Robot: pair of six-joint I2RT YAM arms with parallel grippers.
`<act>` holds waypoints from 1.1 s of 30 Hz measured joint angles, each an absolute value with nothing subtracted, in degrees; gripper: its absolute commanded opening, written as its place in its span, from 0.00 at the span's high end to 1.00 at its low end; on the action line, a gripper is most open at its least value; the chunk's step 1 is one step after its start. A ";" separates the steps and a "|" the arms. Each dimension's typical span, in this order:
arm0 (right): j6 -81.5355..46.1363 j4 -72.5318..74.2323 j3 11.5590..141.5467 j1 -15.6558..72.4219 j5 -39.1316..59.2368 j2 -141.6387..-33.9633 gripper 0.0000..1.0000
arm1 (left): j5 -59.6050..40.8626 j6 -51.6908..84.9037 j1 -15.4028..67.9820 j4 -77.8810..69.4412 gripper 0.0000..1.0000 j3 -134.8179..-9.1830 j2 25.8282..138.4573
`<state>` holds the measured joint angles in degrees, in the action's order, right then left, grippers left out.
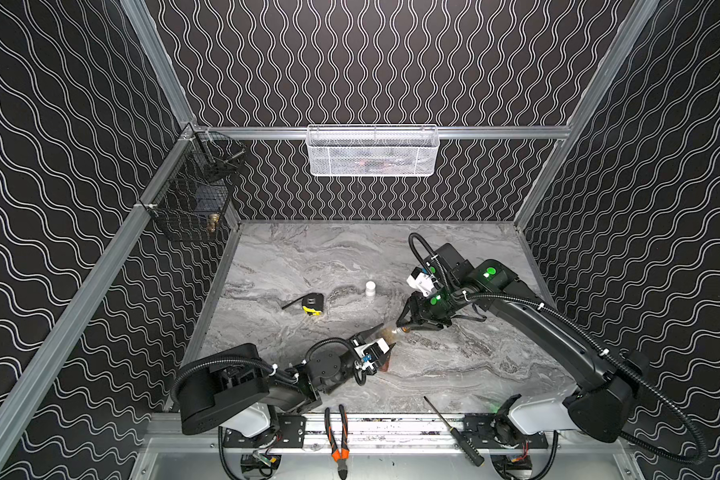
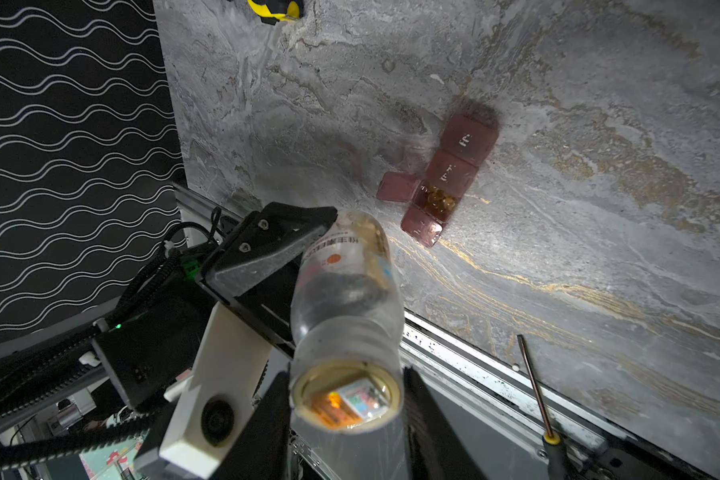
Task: Sort the pills into containers
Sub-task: 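Lower the gold cap with the right gripper onto the bottle mouth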
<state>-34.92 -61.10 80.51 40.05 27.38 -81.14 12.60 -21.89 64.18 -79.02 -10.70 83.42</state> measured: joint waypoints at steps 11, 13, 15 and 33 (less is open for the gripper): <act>-34.92 -61.10 80.25 40.07 27.11 -80.16 0.47 | 11.68 -22.65 64.42 -81.80 1.00 -10.83 83.42; -34.89 -61.12 80.25 40.07 27.05 -80.05 0.44 | 11.66 -22.65 64.42 -82.19 1.00 -10.83 83.42; -34.83 -61.17 80.27 40.07 26.92 -79.94 0.41 | 11.66 -22.65 64.47 -82.61 1.00 -10.83 83.42; -31.73 -58.02 84.97 40.03 23.83 -72.49 0.21 | 11.46 -22.22 64.51 -84.86 1.00 -11.11 84.07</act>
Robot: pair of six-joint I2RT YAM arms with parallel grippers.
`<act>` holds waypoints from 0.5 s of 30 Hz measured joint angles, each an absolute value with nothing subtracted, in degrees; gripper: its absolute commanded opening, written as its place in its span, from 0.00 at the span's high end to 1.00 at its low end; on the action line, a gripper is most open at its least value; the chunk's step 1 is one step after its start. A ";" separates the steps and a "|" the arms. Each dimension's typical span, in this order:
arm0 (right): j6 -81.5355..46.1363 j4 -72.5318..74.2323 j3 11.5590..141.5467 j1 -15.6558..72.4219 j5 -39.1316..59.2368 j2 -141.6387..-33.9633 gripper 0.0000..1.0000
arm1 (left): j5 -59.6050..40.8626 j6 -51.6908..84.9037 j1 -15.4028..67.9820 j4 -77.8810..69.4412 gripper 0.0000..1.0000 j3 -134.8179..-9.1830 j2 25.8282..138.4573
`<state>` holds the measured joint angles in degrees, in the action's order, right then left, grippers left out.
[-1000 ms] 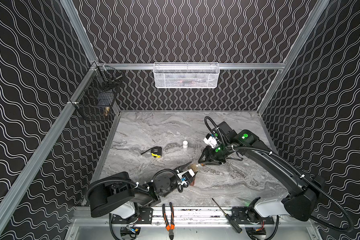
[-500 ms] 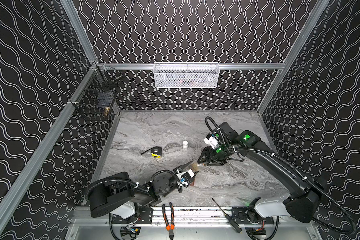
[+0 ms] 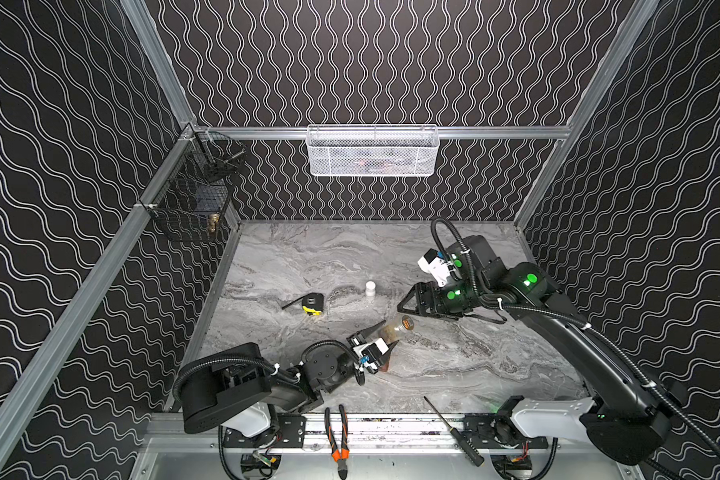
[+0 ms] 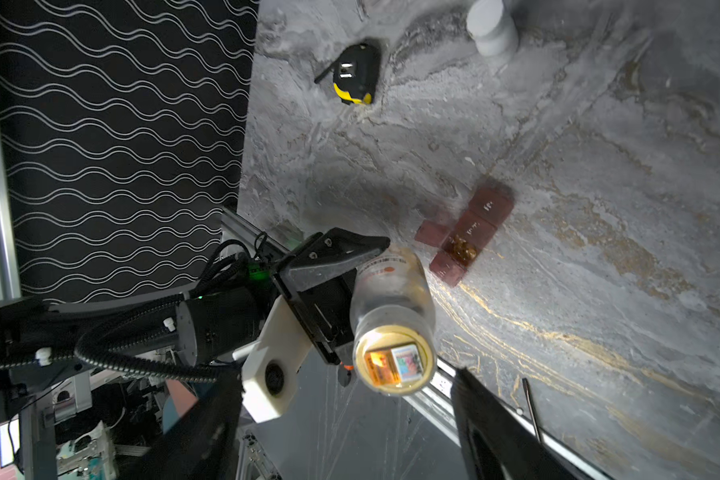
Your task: Sort the pills into containers
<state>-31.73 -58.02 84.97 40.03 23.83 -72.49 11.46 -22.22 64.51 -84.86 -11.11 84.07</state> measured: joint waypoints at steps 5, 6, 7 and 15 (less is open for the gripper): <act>-23.79 -47.72 73.60 40.01 21.41 -63.90 0.28 | 11.20 -21.19 64.51 -84.90 1.00 -10.46 82.87; -22.13 -45.01 70.28 39.99 21.30 -61.30 0.29 | 11.09 -21.17 64.49 -84.93 1.00 -10.11 82.32; -19.86 -41.25 65.95 40.03 21.41 -57.69 0.30 | 10.83 -21.12 64.51 -85.03 1.00 -9.63 81.65; -5.30 -12.67 40.84 40.07 28.93 -38.02 0.20 | 9.63 -19.09 64.51 -81.34 1.00 -7.38 72.95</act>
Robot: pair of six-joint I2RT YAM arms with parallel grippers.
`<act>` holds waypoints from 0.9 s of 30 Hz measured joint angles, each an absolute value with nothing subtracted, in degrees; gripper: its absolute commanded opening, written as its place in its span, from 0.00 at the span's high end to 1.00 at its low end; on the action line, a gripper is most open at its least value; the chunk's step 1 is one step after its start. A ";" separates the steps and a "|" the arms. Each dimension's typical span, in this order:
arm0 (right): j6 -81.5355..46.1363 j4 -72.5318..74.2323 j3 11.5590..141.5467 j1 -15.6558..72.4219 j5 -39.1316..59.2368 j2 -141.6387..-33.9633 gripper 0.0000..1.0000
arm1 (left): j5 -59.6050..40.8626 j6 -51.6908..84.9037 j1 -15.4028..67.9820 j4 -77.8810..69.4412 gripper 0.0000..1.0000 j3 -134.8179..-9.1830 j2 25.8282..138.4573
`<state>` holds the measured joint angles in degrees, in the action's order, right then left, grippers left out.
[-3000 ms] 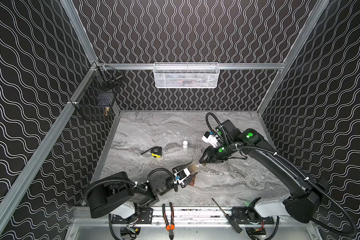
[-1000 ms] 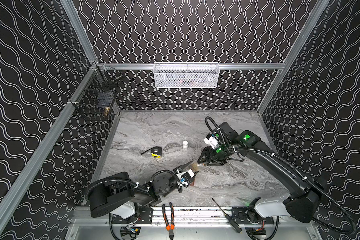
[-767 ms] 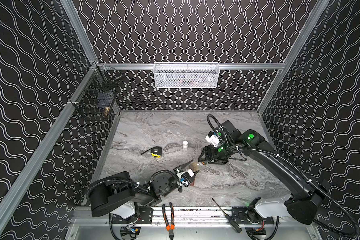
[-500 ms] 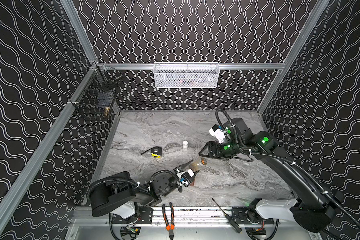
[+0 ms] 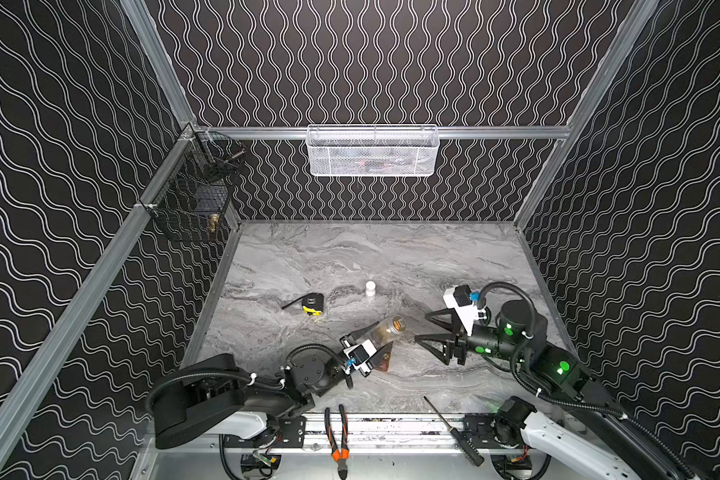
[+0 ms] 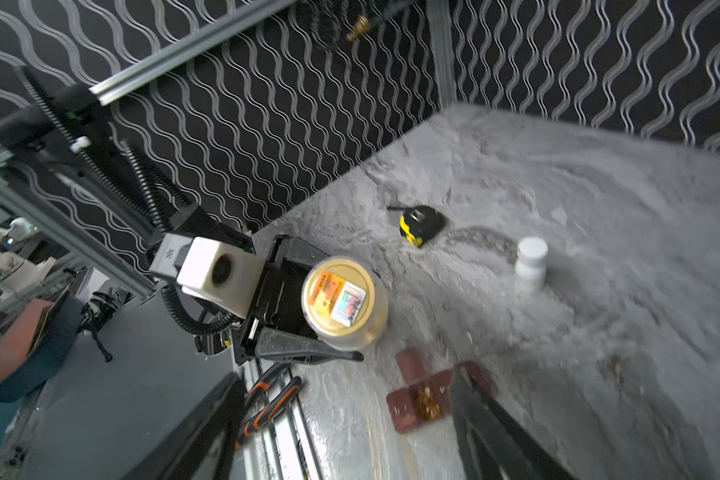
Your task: Sort the pills into containers
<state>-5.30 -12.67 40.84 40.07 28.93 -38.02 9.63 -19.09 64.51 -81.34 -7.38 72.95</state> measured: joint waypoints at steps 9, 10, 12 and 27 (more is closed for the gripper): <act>-0.58 -3.73 38.98 40.32 35.05 -42.76 0.15 | 8.27 -18.17 64.51 -76.14 1.00 -7.60 70.13; -0.40 -3.38 39.09 40.45 35.35 -43.40 0.15 | 8.27 -18.17 64.51 -76.27 1.00 -7.70 70.89; -0.10 -3.11 39.42 40.75 35.92 -44.53 0.15 | 8.27 -18.13 64.51 -77.03 1.00 -7.94 72.95; -3.16 -6.48 45.84 41.30 31.14 -52.07 0.13 | 8.05 -16.82 64.51 -83.53 1.00 -8.99 79.05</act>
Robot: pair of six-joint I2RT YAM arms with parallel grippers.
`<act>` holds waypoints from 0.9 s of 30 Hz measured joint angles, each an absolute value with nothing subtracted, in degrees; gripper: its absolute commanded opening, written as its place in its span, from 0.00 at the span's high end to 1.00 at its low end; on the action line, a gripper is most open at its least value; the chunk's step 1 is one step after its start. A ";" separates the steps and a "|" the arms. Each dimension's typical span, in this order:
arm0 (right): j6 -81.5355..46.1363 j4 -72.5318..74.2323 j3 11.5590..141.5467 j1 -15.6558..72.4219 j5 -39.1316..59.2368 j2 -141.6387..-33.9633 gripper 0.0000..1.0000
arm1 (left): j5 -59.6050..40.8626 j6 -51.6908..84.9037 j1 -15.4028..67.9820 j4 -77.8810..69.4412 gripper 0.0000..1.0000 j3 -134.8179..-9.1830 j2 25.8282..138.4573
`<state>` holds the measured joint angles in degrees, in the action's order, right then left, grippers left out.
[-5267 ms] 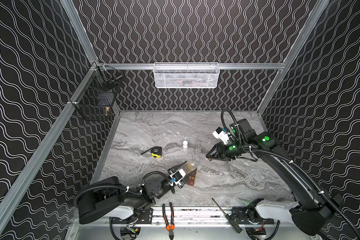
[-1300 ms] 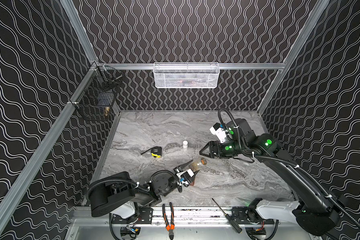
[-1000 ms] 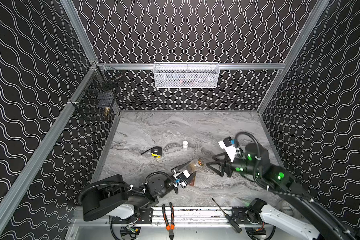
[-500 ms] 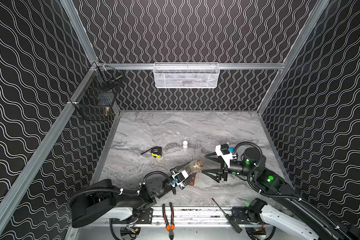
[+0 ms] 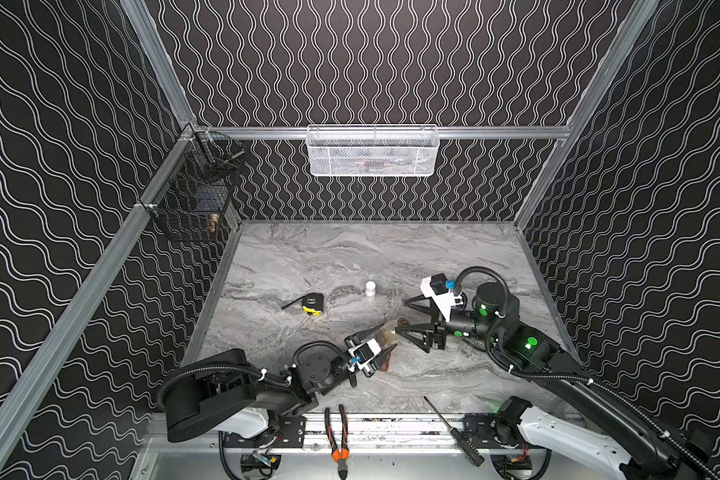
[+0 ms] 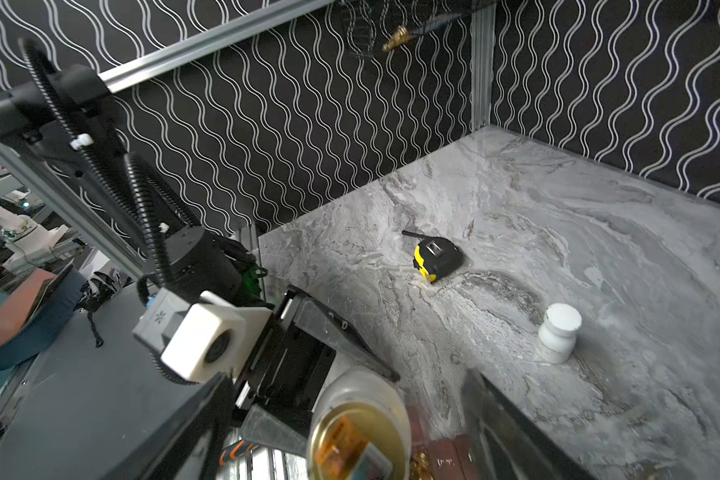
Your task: Sort the pills into containers
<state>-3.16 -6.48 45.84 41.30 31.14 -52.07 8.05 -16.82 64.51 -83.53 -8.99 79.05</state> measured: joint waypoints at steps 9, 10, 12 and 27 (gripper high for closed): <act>-4.03 -12.32 46.94 41.32 34.52 -53.91 0.18 | 8.10 -16.67 64.51 -84.77 1.00 -8.99 79.83; -4.01 -13.04 47.18 41.36 35.03 -53.87 0.19 | 8.12 -16.67 64.49 -84.82 1.00 -8.99 80.07; -3.86 -14.13 47.44 41.43 35.77 -53.56 0.20 | 8.14 -16.67 64.34 -84.82 1.00 -9.02 80.47; -2.74 -23.49 48.05 41.60 35.86 -50.50 0.24 | 7.46 -15.16 62.63 -85.62 1.00 -10.15 81.87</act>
<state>-2.74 -23.49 48.05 41.60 35.86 -50.50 7.46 -15.16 62.63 -85.62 -10.15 81.87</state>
